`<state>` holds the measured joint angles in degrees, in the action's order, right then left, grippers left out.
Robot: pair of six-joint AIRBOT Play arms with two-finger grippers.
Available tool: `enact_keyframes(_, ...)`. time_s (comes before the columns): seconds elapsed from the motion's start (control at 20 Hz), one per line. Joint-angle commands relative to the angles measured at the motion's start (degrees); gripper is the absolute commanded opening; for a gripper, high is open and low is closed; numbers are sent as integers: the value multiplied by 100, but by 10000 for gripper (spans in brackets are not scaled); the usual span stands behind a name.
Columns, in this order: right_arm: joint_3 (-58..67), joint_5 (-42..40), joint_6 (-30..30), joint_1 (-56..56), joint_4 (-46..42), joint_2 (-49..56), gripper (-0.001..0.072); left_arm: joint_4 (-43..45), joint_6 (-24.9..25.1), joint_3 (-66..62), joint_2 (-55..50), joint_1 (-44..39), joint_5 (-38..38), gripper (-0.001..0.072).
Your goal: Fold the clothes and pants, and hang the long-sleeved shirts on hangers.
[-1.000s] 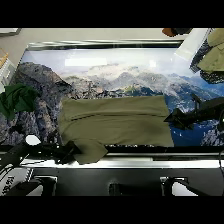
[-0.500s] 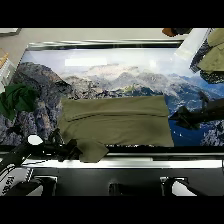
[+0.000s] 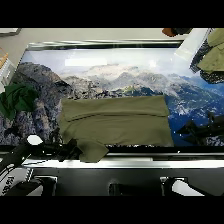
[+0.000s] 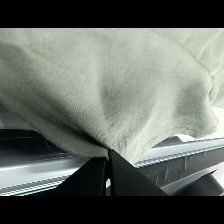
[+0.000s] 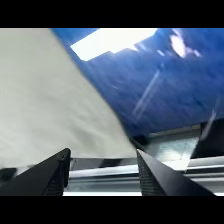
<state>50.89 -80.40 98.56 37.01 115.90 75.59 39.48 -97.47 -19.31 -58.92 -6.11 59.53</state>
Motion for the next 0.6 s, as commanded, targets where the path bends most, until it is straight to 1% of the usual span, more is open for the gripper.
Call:
enact_keyframes(0.0, -297, 157, 42, 52, -173, 149, 493, -4, 17, -7, 4, -4, -2, 18)
enact_keyframes(0.15, -584, 396, -2, 52, -101, 149, 487, -4, 15, -7, 2, -4, -2, 18)
enact_keyframes(0.35, -968, 616, 4, 52, 280, 149, 479, -4, 15, -7, 2, -4, -2, 18)
enact_keyframes(0.55, -1213, 638, 68, 50, 393, 149, 469, -4, 15, -7, 2, -4, -4, 18)
